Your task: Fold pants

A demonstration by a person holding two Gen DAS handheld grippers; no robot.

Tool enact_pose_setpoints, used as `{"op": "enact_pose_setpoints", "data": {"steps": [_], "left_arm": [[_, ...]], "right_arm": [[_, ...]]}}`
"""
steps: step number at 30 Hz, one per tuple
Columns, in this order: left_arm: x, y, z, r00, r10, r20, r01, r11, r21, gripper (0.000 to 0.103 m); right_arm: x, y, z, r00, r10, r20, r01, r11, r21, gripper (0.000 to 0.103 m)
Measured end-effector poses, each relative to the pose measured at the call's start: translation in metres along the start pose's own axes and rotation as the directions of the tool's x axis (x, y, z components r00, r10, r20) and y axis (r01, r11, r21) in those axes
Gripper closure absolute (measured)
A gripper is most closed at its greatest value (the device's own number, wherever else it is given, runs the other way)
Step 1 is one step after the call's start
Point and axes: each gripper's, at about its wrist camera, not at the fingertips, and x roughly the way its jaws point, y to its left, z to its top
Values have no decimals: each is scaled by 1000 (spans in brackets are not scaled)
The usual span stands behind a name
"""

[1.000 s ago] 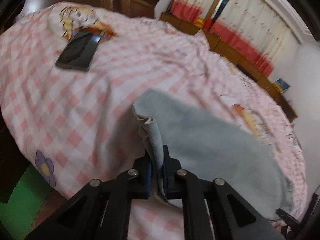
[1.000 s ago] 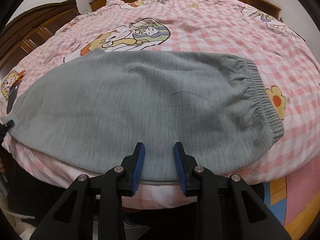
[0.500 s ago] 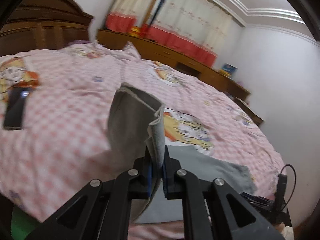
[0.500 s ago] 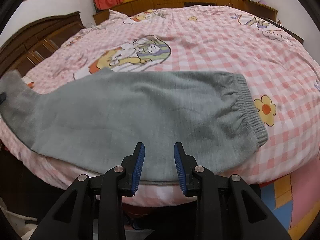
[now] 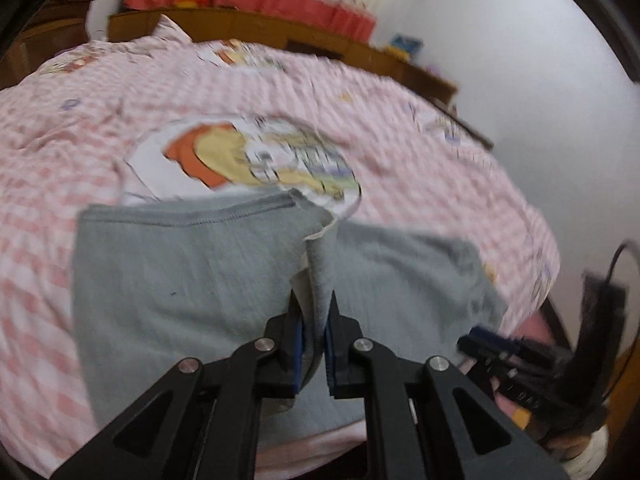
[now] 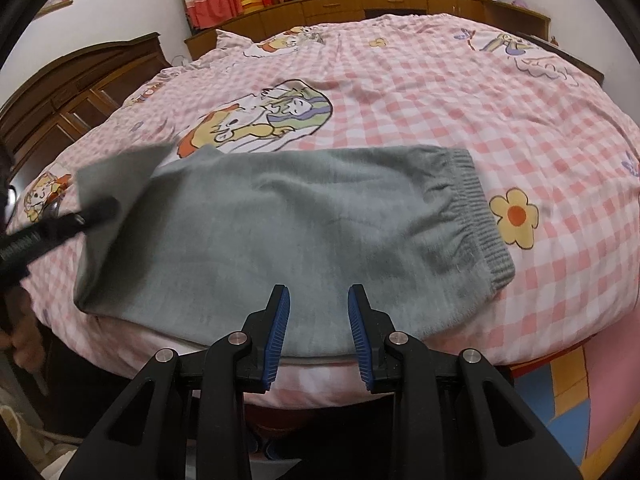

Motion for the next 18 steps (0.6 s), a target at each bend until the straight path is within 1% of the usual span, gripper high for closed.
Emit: {"op": "enact_pose_setpoints", "data": {"steps": [3,4,6,10,12,13,14,16,18], "left_arm": [[16,-14,-9,999,41,-31,-39,996,78,94],[19,-14,-12,998,45,-37,-42,996,84,93],[25,-13,-15,998,41,-57,-37,996,83,91],[33,-11,-18,996,8,-92,-3,999,53,86],[36,-12,-19,993,-25,-114,31,999,44,80],[37,-14,-20,990,-51,-132,58,997,45,72],[36,-16,-21,989,-65,-136,72,996,48,67],[32,-21,-21,987,-83,-135,92,994,61,63],[26,-22,-21,988,-82,-128,93,993,77,60]], "right_arm": [[5,-6,-3,1000,-2,-12,2,1000,13,72],[8,-8,-4,1000,-2,-18,3,1000,19,72],[12,-12,-5,1000,-1,-26,1,1000,28,72],[21,-19,-8,999,14,-47,-11,998,55,72],[23,-22,-9,998,22,-51,-19,998,59,72],[24,-22,-8,998,25,-54,-22,998,58,72],[25,-23,-8,998,27,-57,-24,998,57,72],[28,-25,-8,997,35,-64,-31,998,60,72],[29,-26,-7,997,42,-68,-37,997,66,72]]}}
